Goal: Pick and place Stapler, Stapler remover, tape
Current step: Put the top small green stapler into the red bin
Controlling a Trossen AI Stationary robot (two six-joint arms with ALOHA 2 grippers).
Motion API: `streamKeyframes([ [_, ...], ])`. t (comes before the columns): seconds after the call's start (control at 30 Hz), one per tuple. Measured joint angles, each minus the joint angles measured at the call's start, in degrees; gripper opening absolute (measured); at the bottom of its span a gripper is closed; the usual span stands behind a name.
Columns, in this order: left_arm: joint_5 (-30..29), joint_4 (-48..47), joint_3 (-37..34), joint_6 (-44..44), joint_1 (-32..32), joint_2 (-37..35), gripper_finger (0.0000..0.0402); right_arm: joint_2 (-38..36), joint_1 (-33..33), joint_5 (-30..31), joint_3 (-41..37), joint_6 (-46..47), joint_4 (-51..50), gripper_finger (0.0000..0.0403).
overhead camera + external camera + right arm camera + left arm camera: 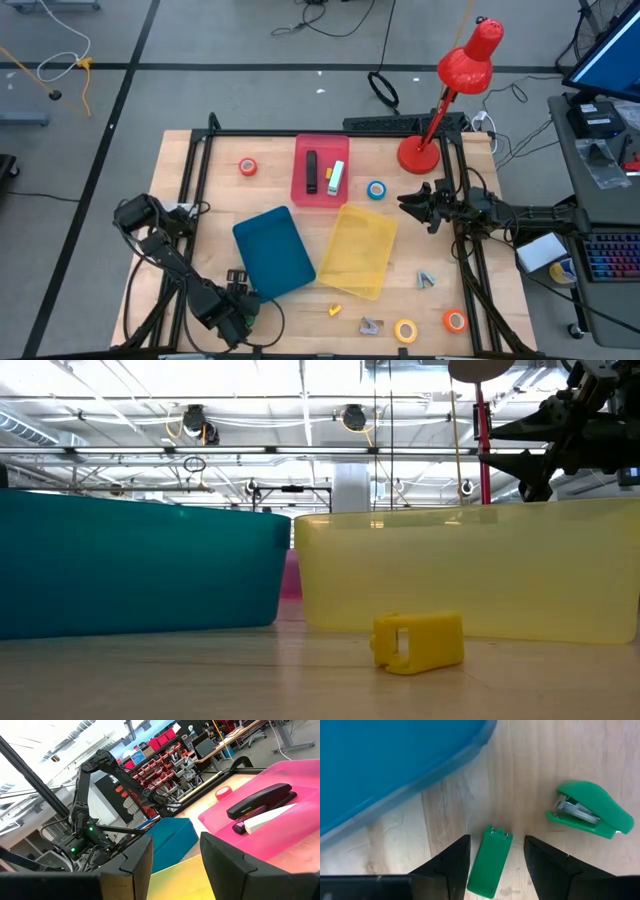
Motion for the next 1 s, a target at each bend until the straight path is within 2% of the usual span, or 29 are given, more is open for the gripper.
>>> streamKeyframes([
  [0.23, 2.24, -0.63, -1.00, -0.69, 0.24, 0.08, 0.0178, 0.00, 0.00, 0.00, 0.00, 1.15, 0.01, 0.0157],
  [0.53, 4.59, -1.09, -1.06, -0.78, 0.27, -0.10, 0.0079, 0.00, 0.00, 0.04, 0.01, 1.01, 0.00, 0.0157],
  [0.63, 5.87, -1.19, -1.11, -1.99, 0.57, -1.00, 0.0066, 0.00, 0.00, 0.04, 0.01, 1.00, 0.02, 0.0157],
  [0.7, 7.38, -1.65, -1.28, -4.38, 0.64, -2.09, 0.0066, 0.00, 0.00, 0.04, 0.00, 1.00, 0.00, 0.0157],
  [0.8, 12.63, -4.39, -1.51, -10.44, 0.47, -4.14, 0.0066, 0.00, 0.00, 0.07, 0.01, 1.00, 0.01, 0.0157],
  [1.0, 19.48, -15.01, -1.39, -23.30, -0.10, -11.09, 0.0072, 0.00, 0.00, 0.25, 0.00, 0.34, -0.04, 0.0157],
])
